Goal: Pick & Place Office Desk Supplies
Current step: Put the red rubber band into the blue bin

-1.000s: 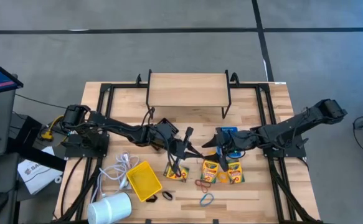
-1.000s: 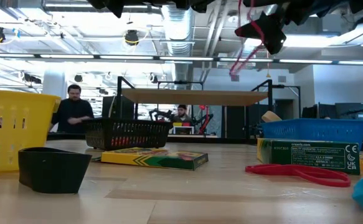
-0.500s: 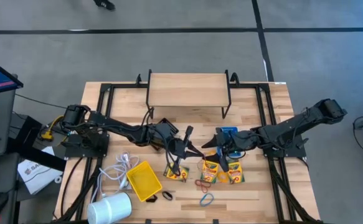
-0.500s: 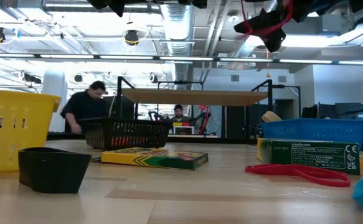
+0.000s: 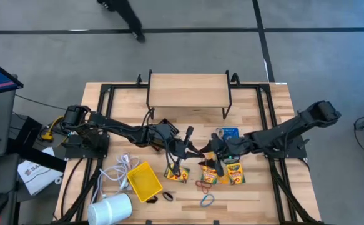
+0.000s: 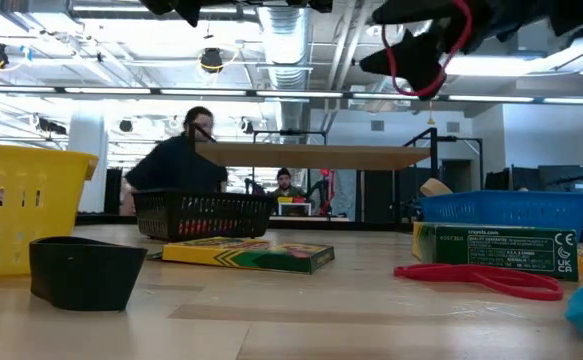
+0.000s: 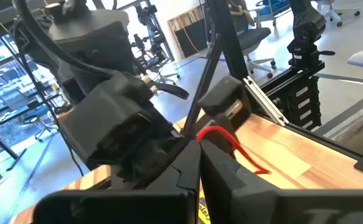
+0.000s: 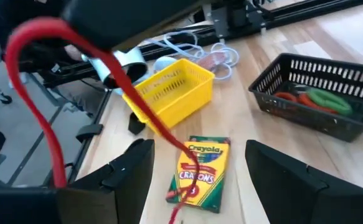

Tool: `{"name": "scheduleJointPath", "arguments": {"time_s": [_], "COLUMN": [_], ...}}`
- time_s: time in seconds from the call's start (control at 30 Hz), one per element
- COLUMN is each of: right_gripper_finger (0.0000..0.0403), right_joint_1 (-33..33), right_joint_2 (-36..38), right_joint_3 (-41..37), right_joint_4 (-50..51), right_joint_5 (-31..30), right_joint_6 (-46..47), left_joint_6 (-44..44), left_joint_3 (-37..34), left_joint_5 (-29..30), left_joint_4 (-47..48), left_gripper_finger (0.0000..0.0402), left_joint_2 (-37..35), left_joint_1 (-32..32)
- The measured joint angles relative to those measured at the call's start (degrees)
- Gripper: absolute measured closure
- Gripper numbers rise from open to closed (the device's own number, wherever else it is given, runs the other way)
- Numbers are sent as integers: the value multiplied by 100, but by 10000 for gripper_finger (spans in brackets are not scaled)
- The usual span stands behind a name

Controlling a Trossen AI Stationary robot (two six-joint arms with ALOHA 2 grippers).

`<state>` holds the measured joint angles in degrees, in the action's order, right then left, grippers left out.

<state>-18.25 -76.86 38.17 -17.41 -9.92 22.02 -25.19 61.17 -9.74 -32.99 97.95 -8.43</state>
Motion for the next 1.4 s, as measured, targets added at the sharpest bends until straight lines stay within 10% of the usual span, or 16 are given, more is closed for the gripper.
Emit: {"name": "scheduleJointPath", "arguments": {"time_s": [0.43, 0.77, 1.4], "right_gripper_finger": [185, 387, 402], "right_joint_1": [230, 226, 139], "right_joint_2": [-299, -299, -299], "right_joint_3": [2, 2, 2], "right_joint_4": [-299, -186, -63], "right_joint_5": [416, 746, 536], "right_joint_6": [2, -152, -283], "left_joint_6": [0, 0, 0], "left_joint_3": [0, 0, 0], "left_joint_5": [1, 2, 53], "left_joint_4": [43, 57, 129], "left_gripper_finger": [399, 399, 399], "left_joint_2": [0, 0, 0], "left_joint_1": [0, 0, 13]}}
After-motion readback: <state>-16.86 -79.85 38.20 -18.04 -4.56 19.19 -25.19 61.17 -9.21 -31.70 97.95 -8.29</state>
